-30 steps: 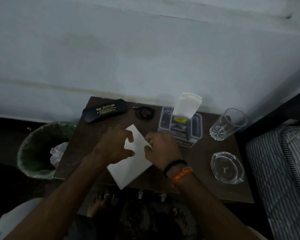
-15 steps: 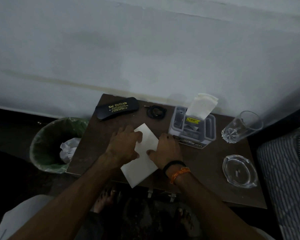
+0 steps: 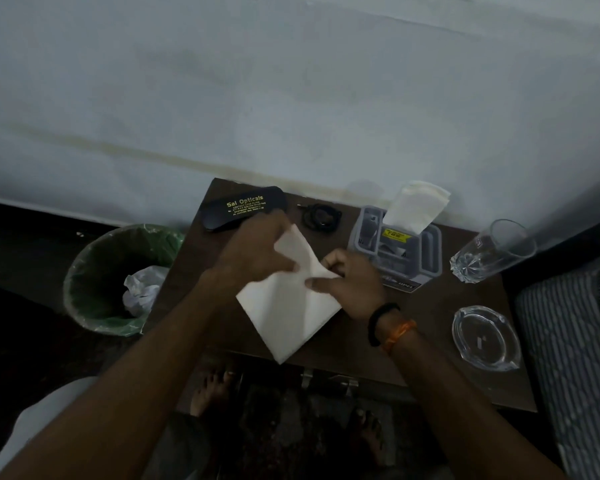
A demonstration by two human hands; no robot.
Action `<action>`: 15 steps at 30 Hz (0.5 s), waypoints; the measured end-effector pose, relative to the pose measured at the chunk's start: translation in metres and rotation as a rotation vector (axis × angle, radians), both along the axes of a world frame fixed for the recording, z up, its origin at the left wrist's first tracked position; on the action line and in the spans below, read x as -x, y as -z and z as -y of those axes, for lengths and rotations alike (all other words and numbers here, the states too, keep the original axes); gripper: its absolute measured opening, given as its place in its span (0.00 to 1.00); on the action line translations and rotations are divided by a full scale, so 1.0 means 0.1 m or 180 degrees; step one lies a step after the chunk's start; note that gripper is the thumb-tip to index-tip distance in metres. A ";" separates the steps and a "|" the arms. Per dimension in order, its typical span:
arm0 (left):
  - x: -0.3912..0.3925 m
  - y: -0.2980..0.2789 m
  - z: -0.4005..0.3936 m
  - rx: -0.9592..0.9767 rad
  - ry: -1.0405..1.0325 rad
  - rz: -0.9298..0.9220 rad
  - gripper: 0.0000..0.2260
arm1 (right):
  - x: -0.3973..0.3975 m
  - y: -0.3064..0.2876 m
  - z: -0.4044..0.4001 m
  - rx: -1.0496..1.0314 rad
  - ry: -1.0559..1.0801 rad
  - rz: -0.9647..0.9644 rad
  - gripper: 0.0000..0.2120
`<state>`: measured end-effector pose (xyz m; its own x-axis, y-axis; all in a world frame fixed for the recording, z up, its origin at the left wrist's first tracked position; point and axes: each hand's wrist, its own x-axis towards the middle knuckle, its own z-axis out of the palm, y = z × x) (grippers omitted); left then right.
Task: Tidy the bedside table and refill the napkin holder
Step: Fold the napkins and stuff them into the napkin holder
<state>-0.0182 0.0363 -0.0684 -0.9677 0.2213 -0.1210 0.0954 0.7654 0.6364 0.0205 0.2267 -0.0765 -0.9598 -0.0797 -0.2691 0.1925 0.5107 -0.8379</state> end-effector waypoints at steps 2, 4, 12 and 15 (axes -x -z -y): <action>0.04 -0.10 0.05 -0.0662 -0.0327 0.0194 0.34 | 0.01 -0.10 -0.10 0.0368 0.0046 -0.0057 0.10; 0.05 -0.17 0.07 -0.1205 -0.0377 0.0585 0.29 | 0.01 -0.18 -0.18 0.0697 0.0166 -0.0070 0.10; -0.04 -0.33 -0.07 -0.2476 -0.0463 0.1071 0.12 | -0.01 -0.30 -0.29 0.2653 0.0946 0.0360 0.24; -0.04 -0.37 -0.11 -0.2857 -0.0653 0.1197 0.12 | -0.04 -0.29 -0.27 0.2744 0.0736 0.0595 0.23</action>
<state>-0.0138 0.0474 -0.0311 -0.9305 0.2137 -0.2976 -0.3119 -0.0358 0.9495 0.0240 0.2534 -0.0476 -0.9236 -0.1363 -0.3582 0.3832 -0.3465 -0.8562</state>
